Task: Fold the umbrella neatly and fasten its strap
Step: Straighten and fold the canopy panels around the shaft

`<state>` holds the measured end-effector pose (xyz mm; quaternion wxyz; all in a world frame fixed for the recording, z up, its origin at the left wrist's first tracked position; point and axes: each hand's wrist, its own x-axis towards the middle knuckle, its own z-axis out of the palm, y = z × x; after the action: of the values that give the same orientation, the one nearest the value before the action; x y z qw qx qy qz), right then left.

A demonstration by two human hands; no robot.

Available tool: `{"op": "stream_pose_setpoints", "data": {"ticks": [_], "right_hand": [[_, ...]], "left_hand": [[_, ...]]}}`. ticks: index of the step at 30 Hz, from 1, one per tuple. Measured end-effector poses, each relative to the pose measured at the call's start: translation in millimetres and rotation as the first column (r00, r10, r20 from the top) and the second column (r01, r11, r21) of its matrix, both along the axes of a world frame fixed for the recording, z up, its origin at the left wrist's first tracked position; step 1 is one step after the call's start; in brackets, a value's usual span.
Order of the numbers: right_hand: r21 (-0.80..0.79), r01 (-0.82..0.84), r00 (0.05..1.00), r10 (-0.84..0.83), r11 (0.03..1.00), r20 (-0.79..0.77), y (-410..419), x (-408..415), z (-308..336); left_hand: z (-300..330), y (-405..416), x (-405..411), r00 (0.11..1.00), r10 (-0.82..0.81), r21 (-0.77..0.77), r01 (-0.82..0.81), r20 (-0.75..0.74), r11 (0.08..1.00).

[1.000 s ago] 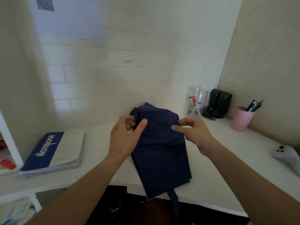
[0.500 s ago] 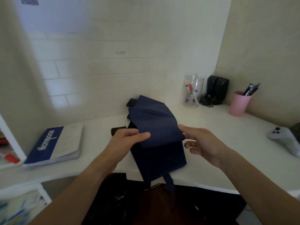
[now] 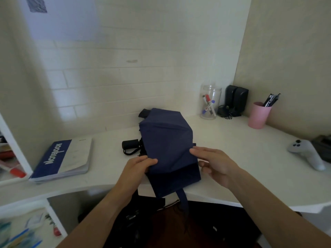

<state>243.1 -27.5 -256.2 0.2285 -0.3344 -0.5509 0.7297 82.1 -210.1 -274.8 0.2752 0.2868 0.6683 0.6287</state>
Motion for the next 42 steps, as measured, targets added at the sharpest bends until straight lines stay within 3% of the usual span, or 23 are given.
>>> {"op": "stream_pose_setpoints", "data": {"ticks": [5, 11, 16, 23, 26, 34, 42], "right_hand": [[0.01, 0.057, 0.998, -0.057, 0.998, -0.03, -2.6, 5.2, -3.1], [0.105, -0.111, 0.994, 0.109, 0.988, 0.027, -9.3, 4.9, -3.9], [0.012, -0.13, 0.992, 0.13, 0.991, -0.002, -3.1, 8.6, -4.4], [-0.094, -0.047, 0.993, 0.036, 0.995, -0.114, -2.2, 3.9, -10.4], [-0.109, -0.021, 0.99, 0.006, 0.994, -0.14, -2.8, 0.9, -7.3], [-0.092, 0.046, 0.999, -0.047, 0.995, -0.012, -8.4, 11.4, -12.8], [-0.009, 0.075, 0.994, -0.074, 0.997, 0.08, -10.8, 11.3, -2.9]], "left_hand": [[-1.5, -2.9, 2.8, 0.999, 0.05, 0.036, -0.05, 0.021, 0.998], [-2.5, -7.4, 5.0, 0.999, 0.007, 0.063, -0.01, 0.04, 0.998], [-2.8, -10.4, 0.3, 0.998, 0.046, 0.088, -0.049, 0.041, 0.995], [0.5, -2.1, 6.3, 0.995, 0.079, 0.022, -0.078, -0.055, 0.997], [-0.6, -3.0, 9.1, 0.997, 0.079, 0.025, -0.079, 0.004, 0.997], [-0.2, -5.5, 2.3, 0.989, 0.121, 0.019, -0.123, 0.09, 0.992], [-6.9, -13.4, 2.6, 0.983, 0.016, -0.048, -0.026, -0.184, 0.999]]}}
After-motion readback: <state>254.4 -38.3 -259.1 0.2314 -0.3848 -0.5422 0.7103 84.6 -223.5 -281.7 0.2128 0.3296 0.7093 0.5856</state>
